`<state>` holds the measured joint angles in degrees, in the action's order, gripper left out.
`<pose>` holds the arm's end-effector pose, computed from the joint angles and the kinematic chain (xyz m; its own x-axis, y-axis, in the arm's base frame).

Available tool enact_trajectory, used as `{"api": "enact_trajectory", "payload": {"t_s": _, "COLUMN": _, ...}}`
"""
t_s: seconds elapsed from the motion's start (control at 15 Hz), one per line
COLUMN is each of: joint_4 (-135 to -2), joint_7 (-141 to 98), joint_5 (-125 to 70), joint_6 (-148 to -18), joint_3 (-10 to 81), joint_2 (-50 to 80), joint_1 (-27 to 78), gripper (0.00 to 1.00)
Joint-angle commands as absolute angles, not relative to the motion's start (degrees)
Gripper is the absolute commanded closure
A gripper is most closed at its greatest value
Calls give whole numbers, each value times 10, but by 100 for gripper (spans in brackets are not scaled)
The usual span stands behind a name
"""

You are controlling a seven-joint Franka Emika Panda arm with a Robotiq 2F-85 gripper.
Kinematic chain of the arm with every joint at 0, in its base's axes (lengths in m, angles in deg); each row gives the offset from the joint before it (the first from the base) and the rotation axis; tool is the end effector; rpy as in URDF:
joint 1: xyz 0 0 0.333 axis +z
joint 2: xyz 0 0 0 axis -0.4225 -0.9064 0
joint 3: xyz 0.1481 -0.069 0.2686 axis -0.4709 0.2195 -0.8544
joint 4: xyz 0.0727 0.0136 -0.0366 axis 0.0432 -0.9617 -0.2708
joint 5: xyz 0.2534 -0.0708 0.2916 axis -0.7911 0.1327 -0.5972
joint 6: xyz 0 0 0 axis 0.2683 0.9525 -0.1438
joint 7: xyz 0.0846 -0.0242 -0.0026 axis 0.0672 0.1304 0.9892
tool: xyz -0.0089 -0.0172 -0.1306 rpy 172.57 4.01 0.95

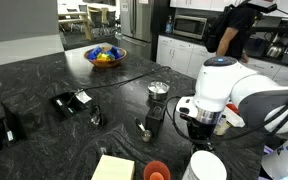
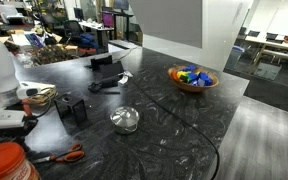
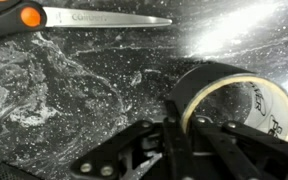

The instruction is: Move the masking tape to the left

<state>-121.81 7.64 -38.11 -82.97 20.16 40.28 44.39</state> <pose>0.3737 0.2243 0.2940 0.6497 0.7598 -0.0229 0.7563 -0.6491 -0.0818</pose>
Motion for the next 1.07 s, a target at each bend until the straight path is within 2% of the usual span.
{"api": "enact_trajectory", "payload": {"t_s": 0.0, "joint_4": -1192, "joint_7": 83, "joint_5": -369, "joint_6": -754, "joint_3": 204, "joint_2": 436, "joint_1": 432, "gripper": 98}}
{"api": "enact_trajectory", "payload": {"t_s": 0.47, "joint_4": -1058, "joint_7": 35, "joint_5": -225, "joint_6": -615, "joint_3": 195, "joint_2": 507, "joint_1": 411, "gripper": 98}}
{"api": "enact_trajectory", "payload": {"t_s": 1.0, "joint_4": -923, "joint_7": 49, "joint_5": -223, "joint_6": -730, "joint_3": 204, "joint_2": 372, "joint_1": 407, "gripper": 98}}
